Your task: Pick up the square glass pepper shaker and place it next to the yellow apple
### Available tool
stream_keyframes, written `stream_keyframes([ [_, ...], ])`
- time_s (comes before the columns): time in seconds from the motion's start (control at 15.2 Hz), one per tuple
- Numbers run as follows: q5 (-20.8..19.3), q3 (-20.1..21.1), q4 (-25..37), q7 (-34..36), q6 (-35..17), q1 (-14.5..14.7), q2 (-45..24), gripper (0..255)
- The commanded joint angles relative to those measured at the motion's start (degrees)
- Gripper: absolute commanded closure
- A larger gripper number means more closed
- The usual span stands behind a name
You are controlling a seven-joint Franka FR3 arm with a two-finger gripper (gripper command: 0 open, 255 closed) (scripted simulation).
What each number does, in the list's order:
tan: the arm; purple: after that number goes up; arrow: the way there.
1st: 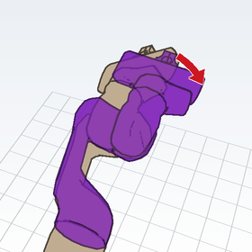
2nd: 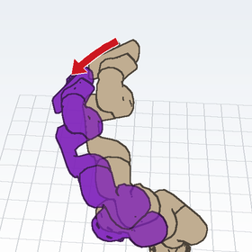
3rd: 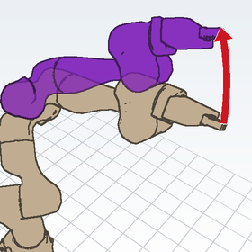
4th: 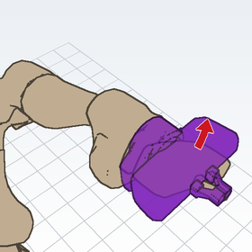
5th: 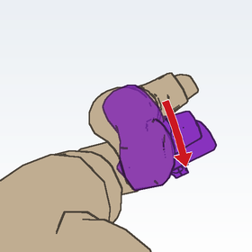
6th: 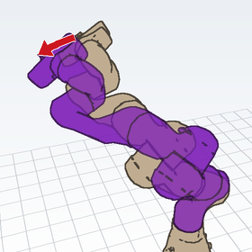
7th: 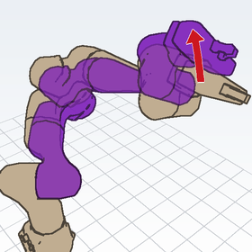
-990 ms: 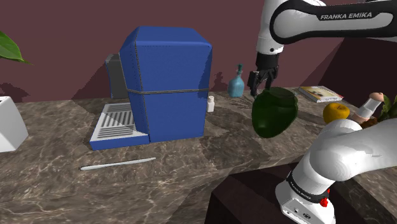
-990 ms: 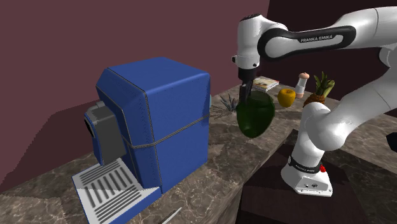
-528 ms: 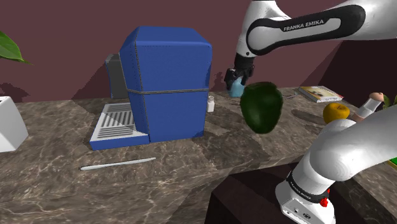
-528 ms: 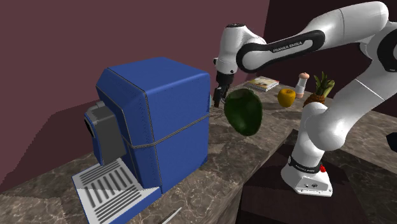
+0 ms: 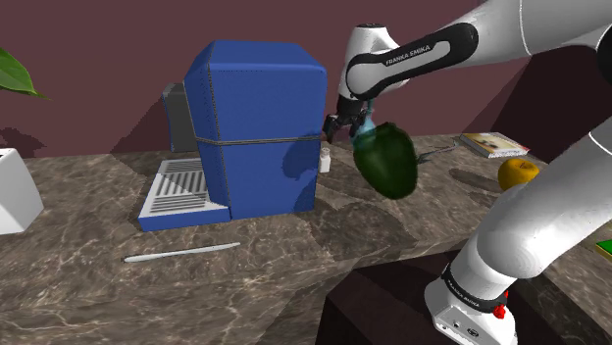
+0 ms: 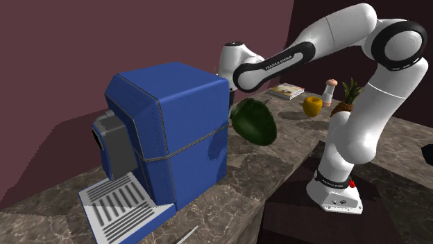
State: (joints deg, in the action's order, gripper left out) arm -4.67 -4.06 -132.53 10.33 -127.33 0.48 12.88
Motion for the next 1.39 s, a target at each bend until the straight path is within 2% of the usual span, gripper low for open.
stream_keyframes([
  [0.0, 0.3, -0.2, 1.9, 0.3, 3.3, -0.1, -4.5, 0],
  [0.46, 1.6, -0.3, 12.4, 1.0, -3.3, -0.3, -18.8, 0],
  [0.92, 1.7, -0.4, 10.9, 0.9, -8.1, -0.5, -22.1, 0],
  [1.32, 1.8, -0.4, 10.8, 0.9, -8.5, -0.5, -22.4, 0],
])
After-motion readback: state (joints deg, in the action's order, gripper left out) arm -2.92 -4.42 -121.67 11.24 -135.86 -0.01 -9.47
